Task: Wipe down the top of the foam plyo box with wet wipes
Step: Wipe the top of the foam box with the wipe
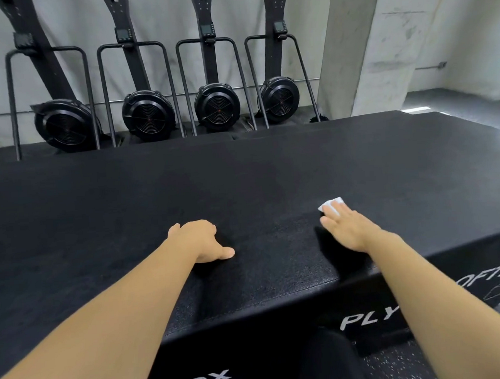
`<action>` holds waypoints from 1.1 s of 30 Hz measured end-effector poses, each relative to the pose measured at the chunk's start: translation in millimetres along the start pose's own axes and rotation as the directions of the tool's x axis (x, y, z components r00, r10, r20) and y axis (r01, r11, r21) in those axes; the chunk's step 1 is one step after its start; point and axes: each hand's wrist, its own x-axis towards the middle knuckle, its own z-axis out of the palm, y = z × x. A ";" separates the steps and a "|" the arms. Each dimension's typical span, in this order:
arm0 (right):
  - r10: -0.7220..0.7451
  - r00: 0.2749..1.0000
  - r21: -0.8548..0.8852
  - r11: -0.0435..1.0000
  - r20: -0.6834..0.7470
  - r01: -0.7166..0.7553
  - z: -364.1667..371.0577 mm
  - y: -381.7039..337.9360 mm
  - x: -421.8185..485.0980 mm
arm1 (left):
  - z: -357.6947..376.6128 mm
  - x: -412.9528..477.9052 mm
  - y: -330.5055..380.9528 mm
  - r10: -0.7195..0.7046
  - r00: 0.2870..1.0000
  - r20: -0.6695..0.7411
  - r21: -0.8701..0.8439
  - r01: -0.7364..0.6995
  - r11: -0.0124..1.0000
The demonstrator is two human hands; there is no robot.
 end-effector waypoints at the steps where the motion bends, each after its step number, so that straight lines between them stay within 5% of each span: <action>1: 0.046 0.999 0.007 0.999 0.007 -0.046 -1.2 0.9 3.4 | 0.2 0.6 0.0 0.001 1.000 -0.001 -0.005 -0.001 1.000; 5: 0.087 0.996 0.043 0.995 -0.027 -0.086 15.1 -37.4 1.5 | 0.6 2.2 -0.1 0.003 1.000 -0.002 -0.008 -0.003 1.000; 13: -0.227 0.971 0.138 0.967 0.074 0.215 55.4 -155.4 -44.9 | 1.1 0.9 -0.9 0.016 0.999 -0.030 0.027 -0.015 1.000; 19: -0.359 0.916 0.174 0.928 0.176 0.330 41.4 -159.1 -42.5 | 1.3 -0.1 -2.4 0.030 0.999 -0.028 0.037 -0.029 0.999; 25: -0.154 0.987 0.076 0.986 0.036 0.151 18.3 -79.1 -8.6 | 0.8 1.7 -2.3 0.015 1.000 -0.007 -0.011 -0.015 1.000; 33: 0.122 0.989 0.000 0.993 0.081 -0.122 5.2 -45.2 22.2 | 0.1 3.3 0.4 0.005 1.000 0.009 -0.032 -0.004 0.999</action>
